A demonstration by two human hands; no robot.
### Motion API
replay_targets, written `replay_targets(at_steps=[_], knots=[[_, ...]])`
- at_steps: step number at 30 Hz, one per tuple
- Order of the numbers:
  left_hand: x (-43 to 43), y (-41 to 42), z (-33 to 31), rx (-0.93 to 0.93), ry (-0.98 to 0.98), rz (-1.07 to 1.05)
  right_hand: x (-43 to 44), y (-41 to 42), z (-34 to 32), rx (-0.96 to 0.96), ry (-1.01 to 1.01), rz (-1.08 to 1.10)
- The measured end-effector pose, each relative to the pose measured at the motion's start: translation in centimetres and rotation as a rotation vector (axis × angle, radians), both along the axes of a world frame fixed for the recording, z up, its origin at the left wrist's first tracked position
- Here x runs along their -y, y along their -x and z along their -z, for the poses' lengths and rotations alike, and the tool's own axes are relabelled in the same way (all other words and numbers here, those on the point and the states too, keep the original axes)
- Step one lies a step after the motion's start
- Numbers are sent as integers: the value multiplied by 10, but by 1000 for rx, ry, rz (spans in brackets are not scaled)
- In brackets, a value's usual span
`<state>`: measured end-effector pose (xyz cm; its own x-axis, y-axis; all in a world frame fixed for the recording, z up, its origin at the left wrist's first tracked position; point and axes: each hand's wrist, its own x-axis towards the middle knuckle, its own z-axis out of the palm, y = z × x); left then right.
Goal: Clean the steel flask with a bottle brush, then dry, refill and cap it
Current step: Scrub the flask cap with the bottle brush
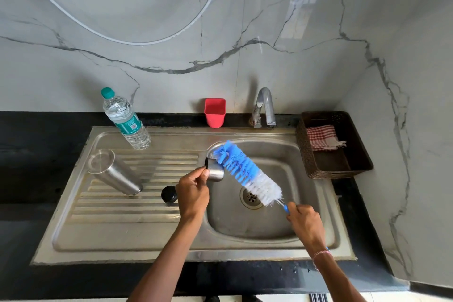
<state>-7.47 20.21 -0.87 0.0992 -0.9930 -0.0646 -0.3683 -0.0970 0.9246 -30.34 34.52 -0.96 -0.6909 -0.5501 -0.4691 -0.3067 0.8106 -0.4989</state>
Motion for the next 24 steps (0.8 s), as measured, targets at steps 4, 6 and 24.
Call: replay_targets(at_steps=[4, 6, 24], knots=[[-15, 13, -2, -11, -5, 147, 26, -17, -9, 3, 0, 33], [-21, 16, -3, -30, 17, 183, 36, -22, -9, 24, 19, 56], [-11, 10, -4, -95, -19, 82, 10, -29, -15, 29, 59, 97]])
